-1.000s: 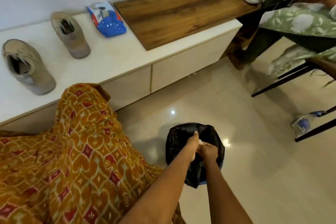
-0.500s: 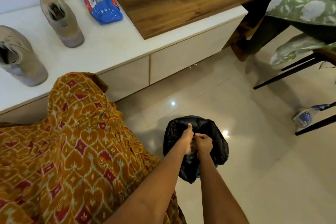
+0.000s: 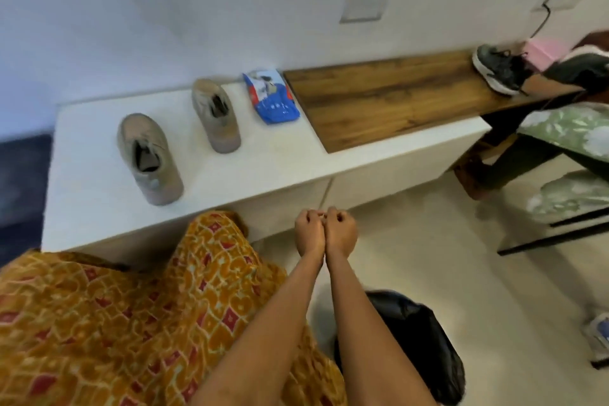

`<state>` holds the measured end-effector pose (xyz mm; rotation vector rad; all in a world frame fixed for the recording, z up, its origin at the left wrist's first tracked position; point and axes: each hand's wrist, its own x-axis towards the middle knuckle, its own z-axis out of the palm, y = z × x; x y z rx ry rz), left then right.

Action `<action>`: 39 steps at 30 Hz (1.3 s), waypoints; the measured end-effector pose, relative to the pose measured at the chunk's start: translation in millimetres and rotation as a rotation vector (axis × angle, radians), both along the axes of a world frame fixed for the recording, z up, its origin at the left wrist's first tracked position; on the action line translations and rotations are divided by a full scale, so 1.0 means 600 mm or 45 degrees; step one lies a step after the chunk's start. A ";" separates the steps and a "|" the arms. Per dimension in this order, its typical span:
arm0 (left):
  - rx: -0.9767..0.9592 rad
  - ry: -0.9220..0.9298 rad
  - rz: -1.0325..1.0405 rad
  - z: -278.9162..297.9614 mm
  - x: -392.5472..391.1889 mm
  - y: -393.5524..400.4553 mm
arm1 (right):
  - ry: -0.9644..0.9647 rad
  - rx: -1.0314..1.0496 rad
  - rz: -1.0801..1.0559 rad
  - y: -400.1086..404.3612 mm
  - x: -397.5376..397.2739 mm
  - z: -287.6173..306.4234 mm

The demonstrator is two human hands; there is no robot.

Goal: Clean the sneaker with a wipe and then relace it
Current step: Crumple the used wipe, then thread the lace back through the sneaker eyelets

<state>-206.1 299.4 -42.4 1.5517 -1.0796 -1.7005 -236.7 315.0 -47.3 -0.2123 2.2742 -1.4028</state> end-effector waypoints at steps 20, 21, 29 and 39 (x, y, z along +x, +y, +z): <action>-0.787 -0.708 0.190 0.079 0.375 -0.427 | 0.304 -0.117 1.241 -0.400 0.294 0.095; -0.620 -0.664 0.121 0.073 0.386 -0.438 | 0.387 -0.055 1.336 -0.406 0.295 0.092; -0.637 -0.736 -0.080 0.038 0.434 -0.401 | 0.546 0.040 1.462 -0.372 0.299 0.082; -0.595 -0.323 0.025 0.045 0.502 -0.327 | 0.540 -0.097 1.342 -0.294 0.291 0.081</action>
